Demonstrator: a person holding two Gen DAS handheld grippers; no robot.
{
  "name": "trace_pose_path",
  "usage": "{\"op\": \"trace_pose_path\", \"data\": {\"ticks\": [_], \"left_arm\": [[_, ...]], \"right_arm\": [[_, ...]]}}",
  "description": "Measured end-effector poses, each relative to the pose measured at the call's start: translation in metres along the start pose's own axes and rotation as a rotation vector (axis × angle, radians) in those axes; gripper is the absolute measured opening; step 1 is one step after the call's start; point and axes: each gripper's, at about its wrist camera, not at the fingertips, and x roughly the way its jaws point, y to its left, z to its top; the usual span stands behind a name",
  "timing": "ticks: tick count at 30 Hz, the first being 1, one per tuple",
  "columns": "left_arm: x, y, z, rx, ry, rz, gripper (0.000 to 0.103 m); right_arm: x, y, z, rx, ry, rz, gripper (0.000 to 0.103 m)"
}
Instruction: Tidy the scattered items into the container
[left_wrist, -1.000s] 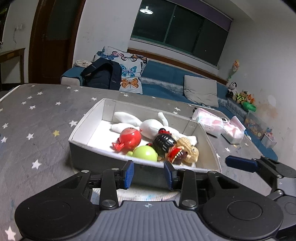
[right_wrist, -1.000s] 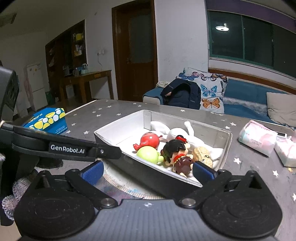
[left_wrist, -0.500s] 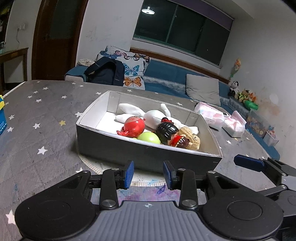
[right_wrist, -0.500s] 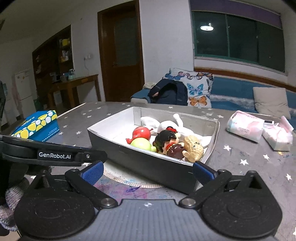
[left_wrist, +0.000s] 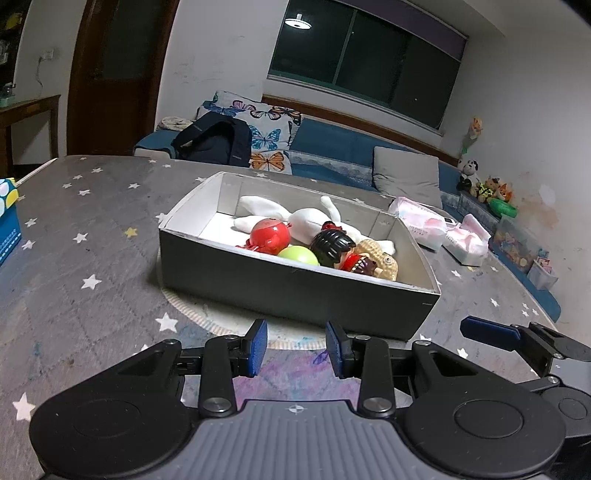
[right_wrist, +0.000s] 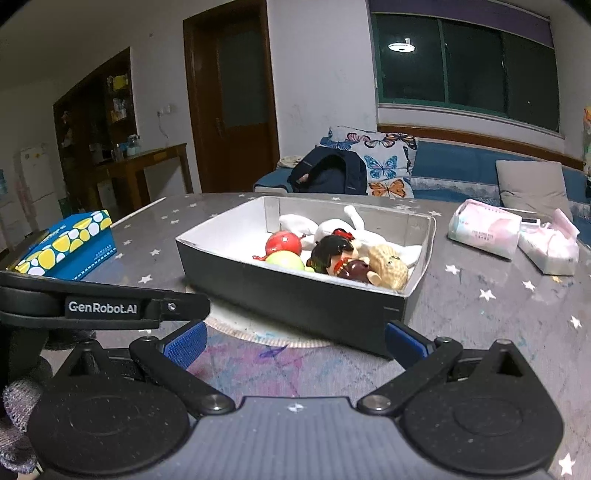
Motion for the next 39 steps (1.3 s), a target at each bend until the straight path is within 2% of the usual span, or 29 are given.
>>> {"op": "trace_pose_path", "data": {"ticks": [24,39], "left_arm": [[-0.004,-0.01,-0.019,0.079,-0.024,0.13,0.037],[-0.001,-0.014,-0.022,0.1,-0.017,0.138,0.037]], "right_arm": [[0.006,-0.004,-0.02,0.024,0.052,-0.055,0.103],[0.014,-0.006,-0.023,0.03,0.071,-0.055,0.103]]}}
